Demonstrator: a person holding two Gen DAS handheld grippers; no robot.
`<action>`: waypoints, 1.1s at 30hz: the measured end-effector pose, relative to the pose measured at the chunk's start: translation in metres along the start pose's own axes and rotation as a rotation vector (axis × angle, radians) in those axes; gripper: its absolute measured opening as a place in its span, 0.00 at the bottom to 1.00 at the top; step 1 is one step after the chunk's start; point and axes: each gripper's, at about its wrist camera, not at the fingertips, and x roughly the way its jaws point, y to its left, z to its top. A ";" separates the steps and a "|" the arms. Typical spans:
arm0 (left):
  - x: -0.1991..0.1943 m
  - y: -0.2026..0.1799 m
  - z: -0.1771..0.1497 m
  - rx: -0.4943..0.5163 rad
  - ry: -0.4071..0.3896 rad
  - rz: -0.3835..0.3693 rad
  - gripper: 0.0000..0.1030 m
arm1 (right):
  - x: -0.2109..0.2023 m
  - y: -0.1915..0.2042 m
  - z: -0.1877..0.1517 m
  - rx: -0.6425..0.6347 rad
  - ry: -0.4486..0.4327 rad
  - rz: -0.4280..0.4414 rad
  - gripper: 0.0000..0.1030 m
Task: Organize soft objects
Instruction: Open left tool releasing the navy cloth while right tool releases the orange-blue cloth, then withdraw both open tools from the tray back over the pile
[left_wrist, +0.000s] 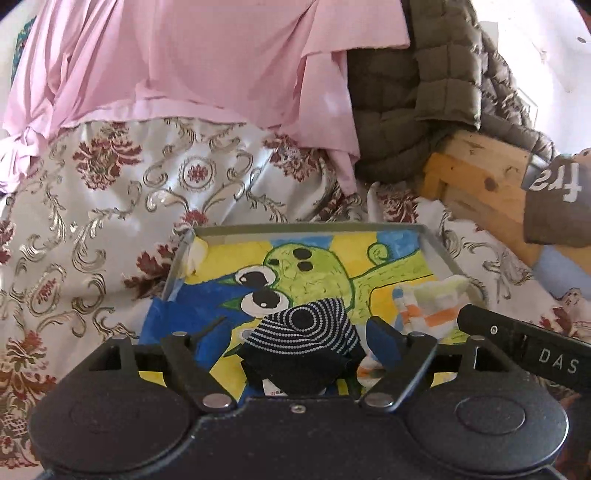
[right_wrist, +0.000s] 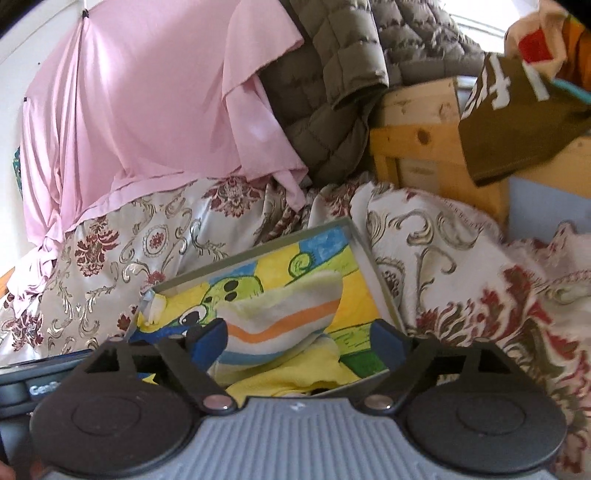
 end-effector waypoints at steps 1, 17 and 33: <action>-0.006 0.001 0.000 0.000 -0.013 -0.003 0.82 | -0.004 0.001 0.000 -0.008 -0.005 -0.005 0.90; -0.106 0.020 -0.021 -0.028 -0.145 0.025 0.94 | -0.083 0.022 -0.017 -0.131 -0.073 -0.065 1.00; -0.188 0.029 -0.060 0.045 -0.203 0.047 0.99 | -0.153 0.049 -0.055 -0.181 -0.082 -0.053 1.00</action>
